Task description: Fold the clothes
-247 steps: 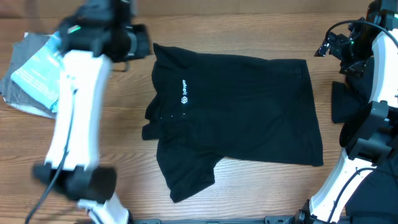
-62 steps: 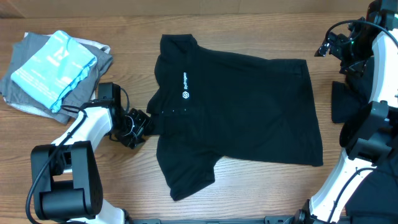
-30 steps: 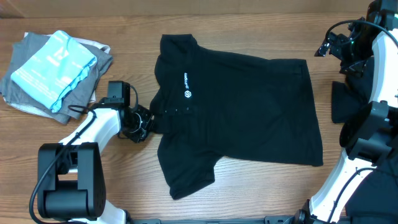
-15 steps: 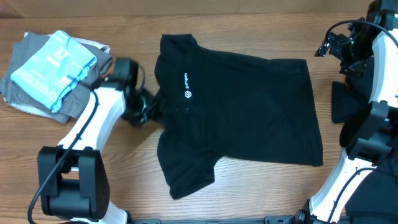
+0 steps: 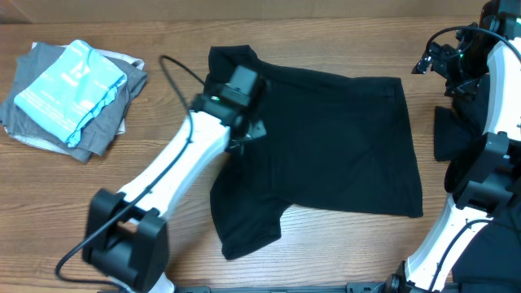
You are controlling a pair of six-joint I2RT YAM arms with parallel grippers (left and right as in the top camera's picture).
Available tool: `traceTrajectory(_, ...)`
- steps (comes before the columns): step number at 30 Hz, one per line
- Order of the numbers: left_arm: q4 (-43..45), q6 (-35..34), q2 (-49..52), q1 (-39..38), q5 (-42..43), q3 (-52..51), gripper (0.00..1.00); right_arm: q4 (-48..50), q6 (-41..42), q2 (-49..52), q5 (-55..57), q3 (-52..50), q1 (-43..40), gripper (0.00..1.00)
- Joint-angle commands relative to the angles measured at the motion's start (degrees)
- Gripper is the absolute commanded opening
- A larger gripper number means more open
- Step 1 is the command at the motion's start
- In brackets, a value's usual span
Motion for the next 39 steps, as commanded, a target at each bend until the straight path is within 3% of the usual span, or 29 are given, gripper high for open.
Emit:
traceTrajectory(1, 0.68, 2.78, 5.38, -3.23, -2.71, 0.72, 0.06, 0.2, 0.2, -1.38, -0.37, 1.16, 0.15, 1.0)
traceTrajectory(9, 0.83, 6.73, 14.69, -5.6, -2.4, 0.74, 0.04, 0.2, 0.2, -1.38, -0.37, 1.16, 0.15, 1.0)
traceTrajectory(17, 1.66, 16.68, 14.82, -6.16, -2.64, 1.09, 0.06, 0.2, 0.2, -1.38, -0.37, 1.16, 0.15, 1.0)
traceTrajectory(22, 2.12, 19.89, 14.82, -6.16, -2.62, 1.09, 0.22, 0.22, 0.22, -1.38, -0.37, 1.16, 0.17, 1.0)
traceTrajectory(24, 2.64, 20.09, 14.82, -6.16, -2.12, 1.16, 0.39, 0.2, 0.2, -1.38, -0.37, 1.16, 0.15, 1.0)
traceTrajectory(28, 3.56, 20.24, 14.82, -5.95, 0.31, 1.77, 0.58, 0.2, 0.2, -1.38, -0.37, 1.16, 0.15, 1.0)
traceTrajectory(34, 2.62, 21.81, 14.78, -4.5, 4.87, 4.81, 0.67, 0.22, 0.2, -1.38, -0.37, 1.16, 0.15, 1.0)
traceTrajectory(39, -3.72, 23.54, 14.75, -4.37, 4.44, 12.63, 0.72, 0.2, 0.2, -1.38, -0.37, 1.16, 0.15, 1.0)
